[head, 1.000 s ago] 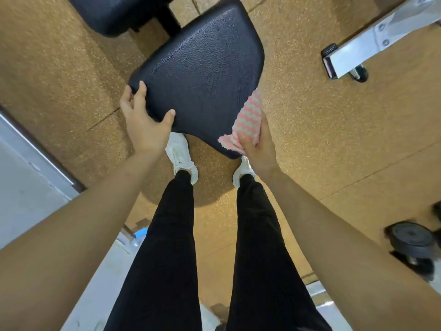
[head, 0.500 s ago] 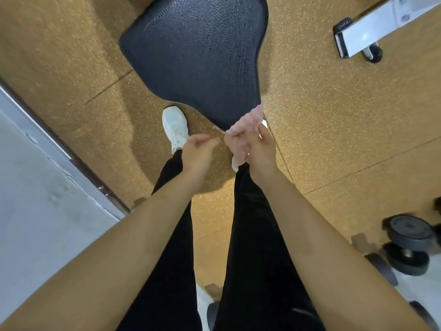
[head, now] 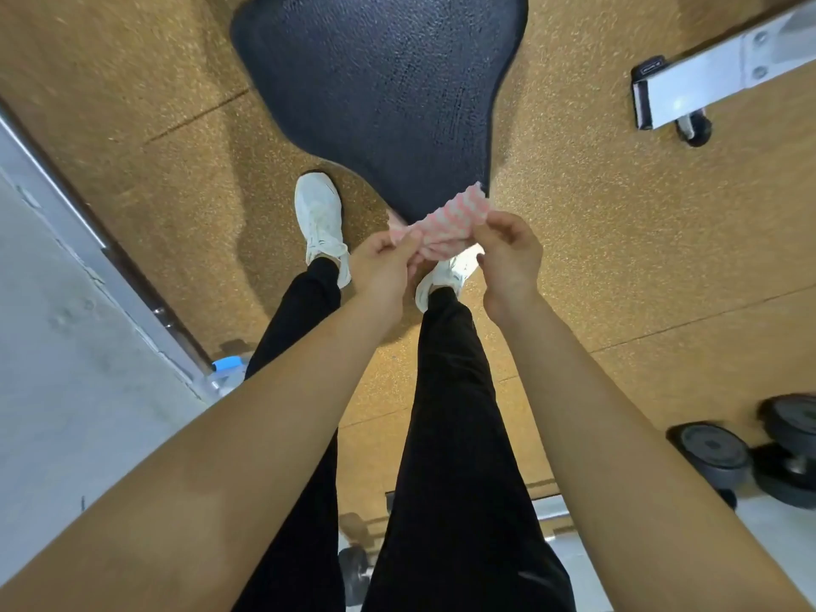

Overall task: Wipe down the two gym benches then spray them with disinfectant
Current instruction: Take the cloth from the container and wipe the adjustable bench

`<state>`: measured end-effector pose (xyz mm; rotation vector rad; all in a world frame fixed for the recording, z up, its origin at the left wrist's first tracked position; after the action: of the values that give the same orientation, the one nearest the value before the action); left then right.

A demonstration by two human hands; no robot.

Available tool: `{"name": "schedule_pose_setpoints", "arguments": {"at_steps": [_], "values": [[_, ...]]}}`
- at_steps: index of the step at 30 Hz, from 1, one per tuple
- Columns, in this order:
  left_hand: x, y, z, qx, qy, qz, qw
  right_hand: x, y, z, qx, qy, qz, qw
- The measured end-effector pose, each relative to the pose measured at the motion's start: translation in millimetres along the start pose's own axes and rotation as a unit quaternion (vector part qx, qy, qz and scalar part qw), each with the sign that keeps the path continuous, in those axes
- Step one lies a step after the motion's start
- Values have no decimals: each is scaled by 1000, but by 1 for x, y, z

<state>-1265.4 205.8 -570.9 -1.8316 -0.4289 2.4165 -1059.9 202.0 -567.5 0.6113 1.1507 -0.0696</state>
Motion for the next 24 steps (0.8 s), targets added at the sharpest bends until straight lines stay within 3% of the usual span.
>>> {"name": "schedule_pose_setpoints", "arguments": {"at_steps": [5, 10, 16, 21, 24], "values": [[5, -41, 14, -105, -28, -53, 993, -7, 12, -15, -70, -19, 112, 991], [11, -39, -9, -134, 14, -5, 991, -11, 18, -17, -151, -32, 159, 975], [9, -24, -26, -106, 37, -54, 992, -16, 47, -20, -265, -39, 254, 929], [16, -26, -27, -126, -9, -78, 989, -18, 67, -33, -328, -5, 312, 892], [25, -27, -20, -132, -36, -87, 987, -24, 90, -45, -367, 3, 377, 850]]}}
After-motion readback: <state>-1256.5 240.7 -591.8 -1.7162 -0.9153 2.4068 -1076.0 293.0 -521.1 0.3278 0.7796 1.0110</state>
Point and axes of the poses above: each hand's wrist, its own x-axis towards the middle knuckle, its own z-axis out of the back of the hand, y = z × x, the point moved 10 cm from there along x, towards the middle knuckle, and after that the axes turned 3 degrees about -z, right-handed, at the moved point
